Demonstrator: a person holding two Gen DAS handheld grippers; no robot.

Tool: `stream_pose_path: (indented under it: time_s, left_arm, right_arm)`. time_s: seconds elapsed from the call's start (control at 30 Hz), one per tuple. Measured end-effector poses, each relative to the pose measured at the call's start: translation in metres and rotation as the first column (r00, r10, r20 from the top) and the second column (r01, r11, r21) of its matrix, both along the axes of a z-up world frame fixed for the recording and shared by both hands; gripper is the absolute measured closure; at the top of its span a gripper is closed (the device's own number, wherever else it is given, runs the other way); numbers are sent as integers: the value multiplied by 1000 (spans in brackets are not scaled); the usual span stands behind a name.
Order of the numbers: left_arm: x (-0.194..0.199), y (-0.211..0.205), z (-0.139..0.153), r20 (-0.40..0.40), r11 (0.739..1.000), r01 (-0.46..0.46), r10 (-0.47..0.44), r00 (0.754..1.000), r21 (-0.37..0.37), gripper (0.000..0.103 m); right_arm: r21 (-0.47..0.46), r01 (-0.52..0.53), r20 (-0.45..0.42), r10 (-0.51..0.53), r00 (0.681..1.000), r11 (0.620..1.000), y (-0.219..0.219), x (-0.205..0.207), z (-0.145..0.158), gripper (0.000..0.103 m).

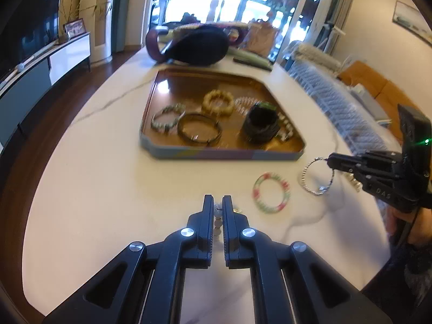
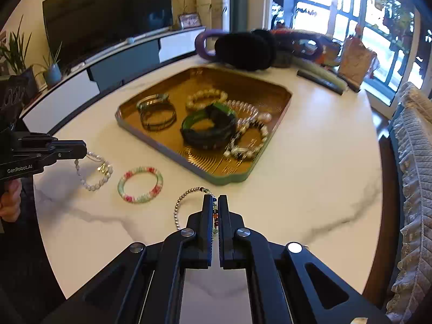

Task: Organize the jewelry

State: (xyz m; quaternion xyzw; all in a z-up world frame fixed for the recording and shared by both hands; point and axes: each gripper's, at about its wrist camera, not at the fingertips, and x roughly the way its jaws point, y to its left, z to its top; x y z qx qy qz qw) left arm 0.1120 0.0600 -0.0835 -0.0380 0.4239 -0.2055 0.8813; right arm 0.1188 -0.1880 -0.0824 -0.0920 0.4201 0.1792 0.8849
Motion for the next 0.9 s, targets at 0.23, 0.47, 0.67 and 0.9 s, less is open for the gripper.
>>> stream_pose_path:
  time_s: [0.23,0.47,0.67,0.9]
  left_arm:
    - [-4,-3,15,41,1000,-3,4,999,-20,97]
    - [-11,-14,22,74,1000,-3,0,997,31,97]
    - [-10,-16,34,96,1000,-3,0,995,29,97]
    - [-2,-12,73,169,1000,-3,1,986,11,97]
  right_arm:
    - [40,5,52,-7,999,999,-1,-7,22,100]
    - [38,-3,90,-1,996,999,7,-17,36,100]
    - [69,4,133,-13,991,998,11,-26,58,100]
    - [90,18,196,-35,980,996,12,-21,88,100]
